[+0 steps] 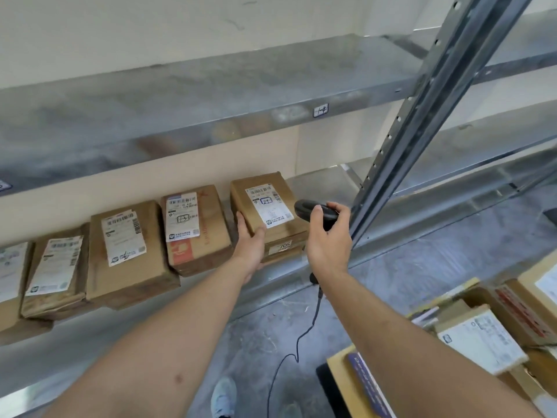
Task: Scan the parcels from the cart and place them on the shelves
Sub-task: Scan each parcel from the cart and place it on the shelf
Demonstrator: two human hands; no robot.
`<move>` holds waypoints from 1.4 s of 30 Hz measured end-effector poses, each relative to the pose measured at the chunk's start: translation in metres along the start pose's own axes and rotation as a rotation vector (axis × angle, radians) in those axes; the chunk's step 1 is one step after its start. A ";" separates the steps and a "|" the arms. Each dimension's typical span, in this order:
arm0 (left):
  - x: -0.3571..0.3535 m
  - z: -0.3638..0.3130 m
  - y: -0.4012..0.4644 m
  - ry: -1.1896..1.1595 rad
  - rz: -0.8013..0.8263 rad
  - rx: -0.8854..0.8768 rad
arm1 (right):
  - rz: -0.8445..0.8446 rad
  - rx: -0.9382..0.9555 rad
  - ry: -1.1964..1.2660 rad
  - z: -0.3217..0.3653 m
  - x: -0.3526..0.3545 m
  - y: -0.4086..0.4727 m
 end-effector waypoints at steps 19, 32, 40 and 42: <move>-0.058 -0.092 0.016 1.300 -0.416 -0.508 | 0.021 -0.034 -0.012 -0.012 -0.007 0.044; -0.026 -0.068 0.039 1.428 -0.326 -0.479 | 0.050 -0.038 -0.001 -0.009 -0.023 0.041; -0.011 -0.067 0.039 1.446 -0.306 -0.479 | 0.074 -0.006 0.018 -0.002 -0.031 0.036; -0.010 -0.066 0.039 1.442 -0.286 -0.479 | 0.077 -0.005 0.013 -0.001 -0.031 0.033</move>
Point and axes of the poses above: each hand's wrist, its own y-axis towards the middle knuckle, its own x-axis out of the back of the hand, z = x × y, the point moved 8 cm from there along y, towards the middle knuckle, and after that the axes turned 14 degrees about x, right-handed, at the moved point
